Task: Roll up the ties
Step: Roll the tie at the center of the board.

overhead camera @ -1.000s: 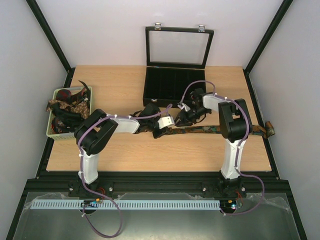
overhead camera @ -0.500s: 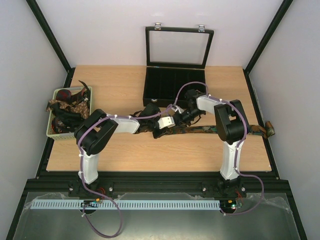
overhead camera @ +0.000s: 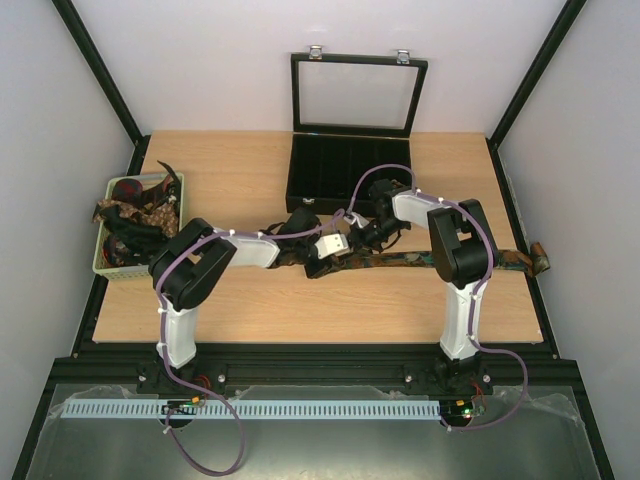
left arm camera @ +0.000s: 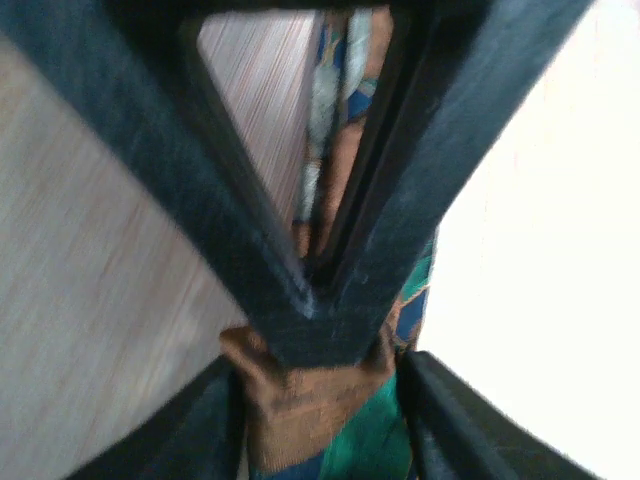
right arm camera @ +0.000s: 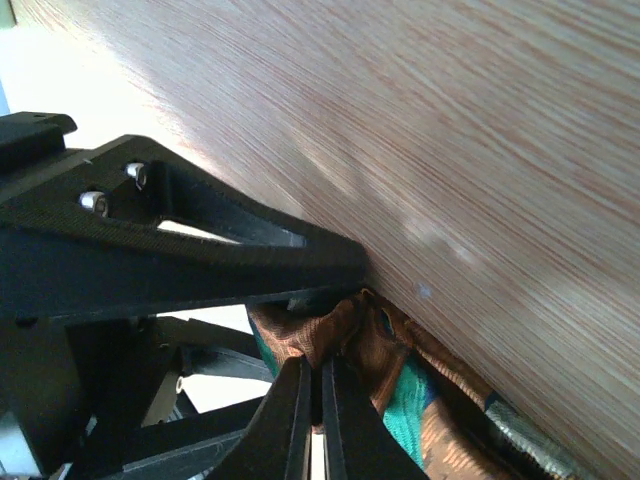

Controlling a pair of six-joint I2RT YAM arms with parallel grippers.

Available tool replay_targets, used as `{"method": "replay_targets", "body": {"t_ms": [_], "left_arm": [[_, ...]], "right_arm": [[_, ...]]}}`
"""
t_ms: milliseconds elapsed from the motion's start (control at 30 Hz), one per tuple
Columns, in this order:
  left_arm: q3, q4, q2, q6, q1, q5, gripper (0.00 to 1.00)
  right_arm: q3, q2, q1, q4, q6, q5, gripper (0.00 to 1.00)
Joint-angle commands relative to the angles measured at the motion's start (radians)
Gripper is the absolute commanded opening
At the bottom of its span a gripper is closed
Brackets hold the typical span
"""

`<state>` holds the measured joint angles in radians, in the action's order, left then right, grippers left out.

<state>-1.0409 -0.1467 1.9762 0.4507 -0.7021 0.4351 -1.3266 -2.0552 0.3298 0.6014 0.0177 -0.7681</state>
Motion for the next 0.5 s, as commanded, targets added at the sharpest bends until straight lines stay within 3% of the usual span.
{"method": "replay_targets", "body": {"t_ms": [0,167,467], "left_arm": [[0.072,0.089,-0.013,-0.029,0.020,0.010,0.54],[0.127,-0.053,-0.089,-0.043,0.028,0.050,0.69],[0.109,-0.109,-0.003,0.005,-0.020,0.036,0.75]], "right_arm": [[0.005,-0.014,0.006,0.033,0.003,0.013,0.01],[0.005,-0.020,0.006,0.031,0.002,0.000,0.01],[-0.010,-0.019,0.006,0.032,0.003,-0.026,0.01]]}}
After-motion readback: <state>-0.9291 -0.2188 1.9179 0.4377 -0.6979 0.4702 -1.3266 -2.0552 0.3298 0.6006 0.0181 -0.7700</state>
